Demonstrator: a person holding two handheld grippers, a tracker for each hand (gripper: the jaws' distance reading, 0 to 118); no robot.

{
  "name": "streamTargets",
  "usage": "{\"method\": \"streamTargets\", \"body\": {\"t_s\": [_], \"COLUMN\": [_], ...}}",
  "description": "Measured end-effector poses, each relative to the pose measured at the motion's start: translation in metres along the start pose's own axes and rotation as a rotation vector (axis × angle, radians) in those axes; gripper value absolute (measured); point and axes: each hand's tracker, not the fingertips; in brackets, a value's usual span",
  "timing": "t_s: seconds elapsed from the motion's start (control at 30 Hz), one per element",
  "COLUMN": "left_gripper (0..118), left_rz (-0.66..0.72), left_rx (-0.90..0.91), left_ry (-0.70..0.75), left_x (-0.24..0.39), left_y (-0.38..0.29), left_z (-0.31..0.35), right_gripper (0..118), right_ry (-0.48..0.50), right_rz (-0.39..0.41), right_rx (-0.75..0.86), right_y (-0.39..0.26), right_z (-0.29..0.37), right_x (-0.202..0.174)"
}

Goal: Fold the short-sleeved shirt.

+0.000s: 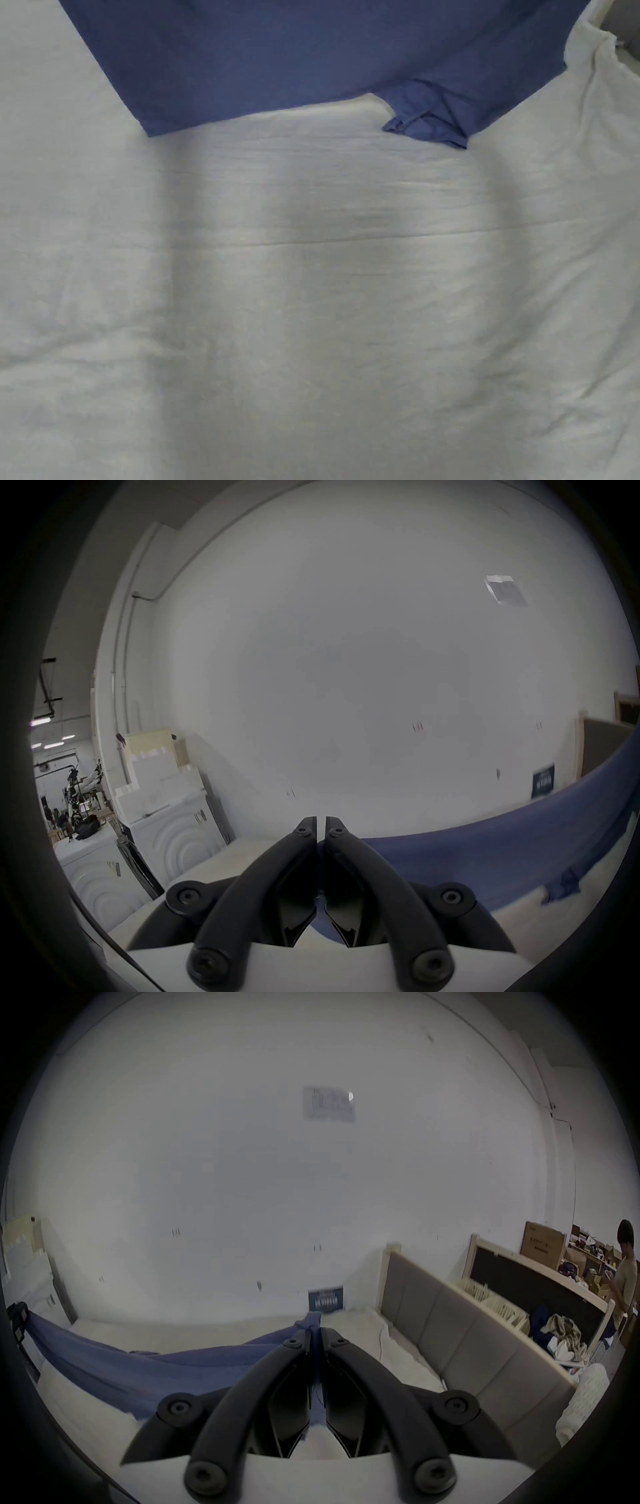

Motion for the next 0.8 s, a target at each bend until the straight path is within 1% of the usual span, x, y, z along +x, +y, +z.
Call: {"method": "streamTargets", "body": {"t_s": [0.07, 0.17, 0.23, 0.33, 0.4, 0.43, 0.53, 0.6, 0.67, 0.7, 0.8], "left_gripper": [0, 0, 0, 0, 0, 0, 0, 0, 0, 0, 0], "left_rz": [0.003, 0.045, 0.010, -0.027, -0.034, -0.034, -0.064, -0.044, 0.001, 0.008, 0.014], "left_rx": [-0.064, -0.170, -0.242, -0.318, -0.369, -0.402, -0.494, -0.535, -0.584, -0.596, -0.617], "left_ry": [-0.033, -0.078, -0.107, -0.155, -0.185, -0.194, -0.229, -0.232, -0.236, -0.230, -0.240], "left_x": [0.012, 0.022, 0.028, 0.028, 0.024, 0.023, 0.017, 0.010, 0.001, -0.005, -0.027], "left_y": [-0.033, -0.082, -0.115, -0.162, -0.189, -0.205, -0.246, -0.270, -0.290, -0.299, -0.320], "left_z": [0.004, 0.020, 0.030, 0.044, 0.060, 0.070, 0.102, 0.125, 0.148, 0.160, 0.194], "right_gripper": [4, 4, 4, 4, 4, 4, 4, 4, 4, 4, 4], "right_ry": [0.002, 0.004, 0.020, 0.014, 0.010, 0.018, 0.028, 0.041, 0.047, 0.048, 0.063], "right_rz": [0.017, -0.003, -0.008, 0.036, 0.047, 0.029, 0.031, 0.025, -0.008, -0.012, 0.004], "right_rx": [-0.077, -0.182, -0.234, -0.341, -0.394, -0.424, -0.495, -0.521, -0.552, -0.565, -0.586], "right_y": [-0.039, -0.097, -0.138, -0.200, -0.242, -0.263, -0.316, -0.347, -0.371, -0.380, -0.399], "right_z": [-0.013, -0.033, -0.035, -0.034, -0.022, -0.018, -0.001, 0.014, 0.034, 0.043, 0.072], "right_x": [0.006, 0.020, 0.028, 0.036, 0.038, 0.040, 0.043, 0.046, 0.050, 0.052, 0.062]}}
